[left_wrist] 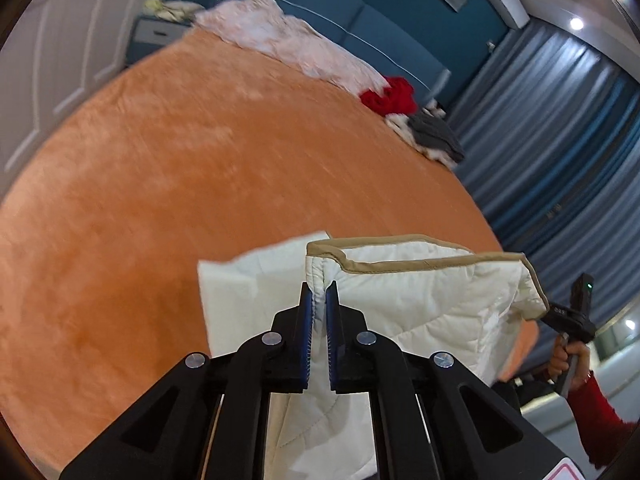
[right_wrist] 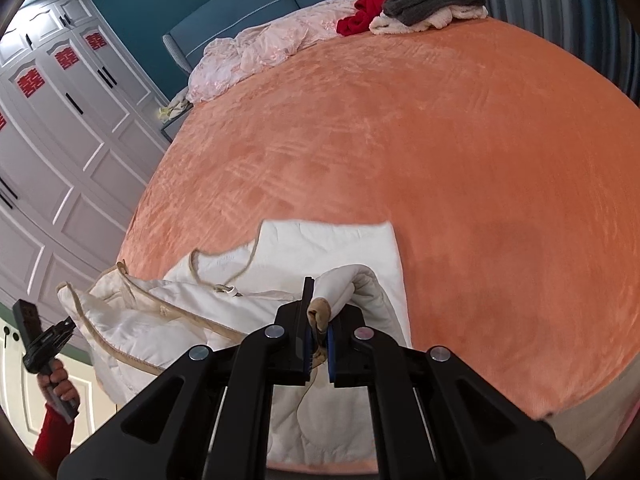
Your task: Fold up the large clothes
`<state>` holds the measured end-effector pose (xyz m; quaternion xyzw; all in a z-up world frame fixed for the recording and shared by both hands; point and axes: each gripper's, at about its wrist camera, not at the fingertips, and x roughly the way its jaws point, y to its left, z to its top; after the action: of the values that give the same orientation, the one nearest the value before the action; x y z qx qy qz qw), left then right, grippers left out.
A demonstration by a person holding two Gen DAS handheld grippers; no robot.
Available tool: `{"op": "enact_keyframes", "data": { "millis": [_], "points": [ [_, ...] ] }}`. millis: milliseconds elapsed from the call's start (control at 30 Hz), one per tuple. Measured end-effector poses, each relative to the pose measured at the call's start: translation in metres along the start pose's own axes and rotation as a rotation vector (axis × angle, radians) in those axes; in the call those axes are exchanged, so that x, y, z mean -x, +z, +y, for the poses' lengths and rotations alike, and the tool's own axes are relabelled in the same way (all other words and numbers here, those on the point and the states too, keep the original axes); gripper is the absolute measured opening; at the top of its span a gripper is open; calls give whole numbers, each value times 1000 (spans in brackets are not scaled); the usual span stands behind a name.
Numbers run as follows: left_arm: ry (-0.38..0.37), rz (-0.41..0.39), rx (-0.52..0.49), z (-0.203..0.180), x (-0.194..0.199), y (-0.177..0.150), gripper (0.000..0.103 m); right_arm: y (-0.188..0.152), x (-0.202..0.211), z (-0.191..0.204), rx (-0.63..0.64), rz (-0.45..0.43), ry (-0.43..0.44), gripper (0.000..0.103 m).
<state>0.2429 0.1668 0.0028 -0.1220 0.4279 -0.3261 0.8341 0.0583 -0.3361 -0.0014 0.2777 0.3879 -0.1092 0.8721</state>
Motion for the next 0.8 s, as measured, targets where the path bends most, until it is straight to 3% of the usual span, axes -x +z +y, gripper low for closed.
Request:
{"op": "enact_keyframes", "data": {
  "millis": [200,333,667,800],
  "points": [
    [224,16,4,-6,-32,33,4,40,-34,17,30,-39,-18,4],
    [339,57,30,4,-67,43,4,60,-83,23,55,-10,-90,4],
    [490,162,26,33,-145,44,4,53,-179,2,29,112,-197,4],
    [549,211,-1,40,-169,34,5,46,-189,2,18,134,-192,5]
  ]
}}
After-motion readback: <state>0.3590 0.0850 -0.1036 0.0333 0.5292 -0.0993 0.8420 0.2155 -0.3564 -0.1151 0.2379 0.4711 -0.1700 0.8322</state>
